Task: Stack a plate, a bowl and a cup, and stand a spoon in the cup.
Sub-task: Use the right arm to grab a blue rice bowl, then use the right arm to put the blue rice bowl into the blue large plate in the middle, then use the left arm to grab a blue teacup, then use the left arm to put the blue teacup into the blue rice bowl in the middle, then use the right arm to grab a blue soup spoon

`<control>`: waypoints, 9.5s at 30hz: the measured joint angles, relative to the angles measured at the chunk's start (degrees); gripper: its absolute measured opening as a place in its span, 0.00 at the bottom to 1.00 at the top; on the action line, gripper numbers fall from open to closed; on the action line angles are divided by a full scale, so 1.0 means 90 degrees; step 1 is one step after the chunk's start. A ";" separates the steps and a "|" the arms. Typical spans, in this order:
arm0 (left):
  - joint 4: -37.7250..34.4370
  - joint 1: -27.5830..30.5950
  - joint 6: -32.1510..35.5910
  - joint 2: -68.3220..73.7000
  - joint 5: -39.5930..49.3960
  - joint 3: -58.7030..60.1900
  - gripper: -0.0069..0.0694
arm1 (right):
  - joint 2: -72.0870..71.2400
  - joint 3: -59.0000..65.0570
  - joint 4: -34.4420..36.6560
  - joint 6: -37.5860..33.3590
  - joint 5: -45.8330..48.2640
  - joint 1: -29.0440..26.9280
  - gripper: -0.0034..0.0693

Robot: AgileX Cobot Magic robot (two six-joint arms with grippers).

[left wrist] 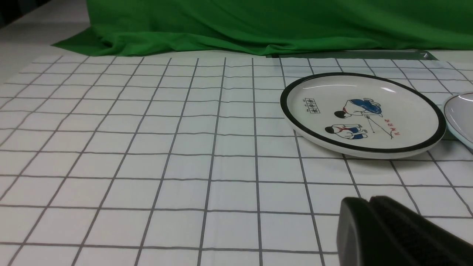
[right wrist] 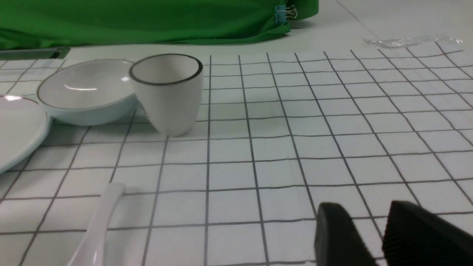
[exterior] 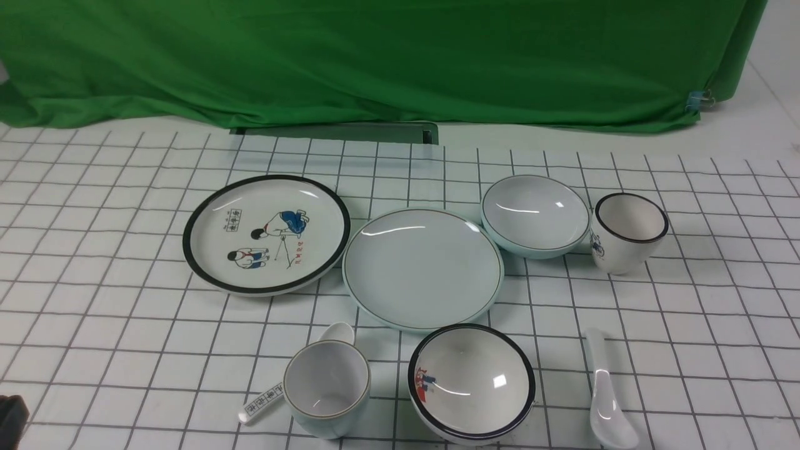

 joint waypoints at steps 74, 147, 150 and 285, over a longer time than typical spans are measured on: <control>-0.0231 -0.2757 0.1192 0.8261 0.5117 -0.7890 0.08 | 0.8864 -0.7923 0.0375 -0.2398 0.3336 0.1746 0.06; 0.0738 -0.3485 0.1040 0.9248 0.5291 -0.8810 0.08 | 1.3480 -1.2933 0.2881 -0.3951 0.5965 0.2545 0.15; 0.0738 -0.3485 0.1040 0.9248 0.5181 -0.8810 0.08 | 1.3529 -1.2585 0.2883 -0.4014 0.5458 0.2672 0.15; -0.0063 -0.2981 0.0179 0.5523 0.3628 -0.5596 0.04 | 0.9139 -0.6662 0.0974 -0.1660 0.3924 0.2843 0.49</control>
